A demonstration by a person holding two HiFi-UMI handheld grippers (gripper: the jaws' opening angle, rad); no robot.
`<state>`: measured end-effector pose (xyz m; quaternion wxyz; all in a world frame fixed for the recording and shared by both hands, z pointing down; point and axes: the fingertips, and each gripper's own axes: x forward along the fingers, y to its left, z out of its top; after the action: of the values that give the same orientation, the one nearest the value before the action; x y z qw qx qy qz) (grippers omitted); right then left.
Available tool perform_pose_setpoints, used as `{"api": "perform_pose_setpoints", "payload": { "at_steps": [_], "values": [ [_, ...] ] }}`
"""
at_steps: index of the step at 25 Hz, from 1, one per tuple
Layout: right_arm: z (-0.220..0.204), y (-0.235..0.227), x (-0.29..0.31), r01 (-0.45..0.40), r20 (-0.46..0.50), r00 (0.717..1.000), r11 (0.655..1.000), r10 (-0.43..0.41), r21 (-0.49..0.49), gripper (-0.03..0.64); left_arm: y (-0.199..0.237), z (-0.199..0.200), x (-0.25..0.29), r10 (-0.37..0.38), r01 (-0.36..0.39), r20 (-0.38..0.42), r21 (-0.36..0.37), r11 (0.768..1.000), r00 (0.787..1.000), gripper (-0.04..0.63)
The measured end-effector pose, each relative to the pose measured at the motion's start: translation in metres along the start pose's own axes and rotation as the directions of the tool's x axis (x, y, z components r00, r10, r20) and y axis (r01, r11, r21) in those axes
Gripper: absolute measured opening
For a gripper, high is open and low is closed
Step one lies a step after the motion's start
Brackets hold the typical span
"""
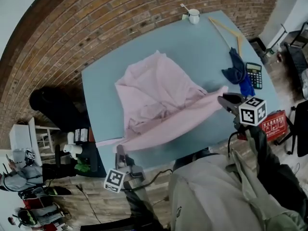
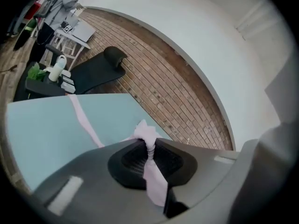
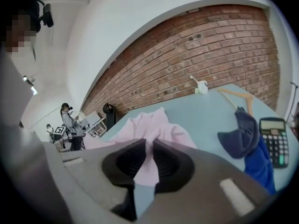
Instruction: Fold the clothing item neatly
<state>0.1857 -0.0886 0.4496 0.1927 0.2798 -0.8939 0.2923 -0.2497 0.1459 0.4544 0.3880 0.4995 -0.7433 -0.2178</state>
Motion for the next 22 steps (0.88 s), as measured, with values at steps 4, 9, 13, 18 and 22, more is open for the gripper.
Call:
{"api": "perform_pose_setpoints", "payload": {
  "at_steps": [4, 9, 13, 18, 22],
  "values": [
    [0.041, 0.006, 0.047, -0.016, 0.026, 0.999, 0.997, 0.018, -0.074, 0.054, -0.015, 0.035, 0.052, -0.029, 0.028, 0.017, 0.065, 0.998, 0.999, 0.034],
    [0.107, 0.008, 0.104, -0.034, 0.095, 0.994, 0.989, 0.048, -0.141, 0.054, -0.026, 0.073, 0.113, -0.043, 0.042, 0.01, 0.132, 0.99, 0.999, 0.034],
    [0.143, -0.013, 0.145, 0.002, 0.129, 0.991, 0.979, 0.025, -0.202, 0.054, -0.026, 0.105, 0.159, -0.062, 0.059, 0.011, 0.168, 0.984, 0.998, 0.034],
    [0.168, -0.048, 0.19, 0.094, 0.183, 0.981, 0.976, -0.058, -0.196, 0.054, -0.021, 0.137, 0.223, -0.097, 0.081, 0.044, 0.28, 0.957, 0.994, 0.034],
    [0.178, -0.069, 0.227, 0.221, 0.253, 0.955, 0.941, -0.156, -0.255, 0.055, -0.001, 0.143, 0.275, -0.069, 0.052, 0.051, 0.279, 0.959, 0.996, 0.034]
  ]
}}
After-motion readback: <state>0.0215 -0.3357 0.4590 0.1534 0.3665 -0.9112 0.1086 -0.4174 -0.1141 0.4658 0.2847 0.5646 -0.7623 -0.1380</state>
